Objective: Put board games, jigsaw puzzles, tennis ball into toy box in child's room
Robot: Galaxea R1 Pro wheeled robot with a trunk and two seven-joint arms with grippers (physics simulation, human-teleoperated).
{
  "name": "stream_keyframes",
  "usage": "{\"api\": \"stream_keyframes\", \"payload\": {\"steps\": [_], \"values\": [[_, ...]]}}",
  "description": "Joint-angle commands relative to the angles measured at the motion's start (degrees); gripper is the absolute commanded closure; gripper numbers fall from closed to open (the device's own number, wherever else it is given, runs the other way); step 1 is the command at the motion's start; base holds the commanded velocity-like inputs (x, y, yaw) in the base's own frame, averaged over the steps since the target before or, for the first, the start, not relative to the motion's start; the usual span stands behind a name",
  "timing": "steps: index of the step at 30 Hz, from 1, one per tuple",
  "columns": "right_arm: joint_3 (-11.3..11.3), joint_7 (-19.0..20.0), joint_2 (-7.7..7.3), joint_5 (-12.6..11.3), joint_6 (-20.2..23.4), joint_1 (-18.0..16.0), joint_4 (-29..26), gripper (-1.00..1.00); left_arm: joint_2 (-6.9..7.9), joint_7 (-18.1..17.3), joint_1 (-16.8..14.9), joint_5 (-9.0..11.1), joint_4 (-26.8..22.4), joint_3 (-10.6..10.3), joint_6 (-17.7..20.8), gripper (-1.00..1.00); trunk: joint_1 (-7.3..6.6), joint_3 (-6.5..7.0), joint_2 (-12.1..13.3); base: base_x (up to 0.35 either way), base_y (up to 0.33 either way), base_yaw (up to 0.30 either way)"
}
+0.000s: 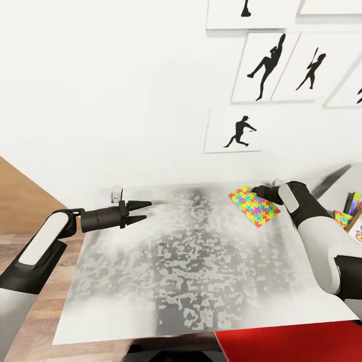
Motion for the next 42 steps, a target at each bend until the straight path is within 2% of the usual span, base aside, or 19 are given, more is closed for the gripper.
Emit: {"api": "stream_keyframes", "payload": {"steps": [1, 17, 29, 42], "values": [[0.0, -0.4, 0.01, -0.6, 0.2, 0.0, -0.1, -1.00, 0.05, 0.0, 0.0, 0.1, 0.0, -0.1, 0.1, -1.00, 0.03, -0.16, -0.1, 0.000, 0.000, 0.000], [0.0, -0.4, 0.12, -0.6, 0.2, 0.1, -0.1, -1.00, 0.05, -0.1, 0.0, 0.1, -0.1, 0.2, 0.1, -1.00, 0.03, -1.21, -0.1, 0.000, 0.013, 0.000], [0.0, -0.4, 0.29, -0.6, 0.2, 0.1, -0.2, -1.00, 0.05, -0.1, 0.0, 0.2, -0.1, 0.3, 0.1, -1.00, 0.03, -1.23, -0.1, -0.010, 0.197, 0.000], [0.0, -0.4, 0.31, -0.6, 0.2, 0.1, -0.2, -1.00, 0.05, -0.1, -0.1, 0.2, -0.1, 0.3, 0.1, -1.00, 0.03, -1.23, -0.1, -0.194, 0.169, 0.000]]}}
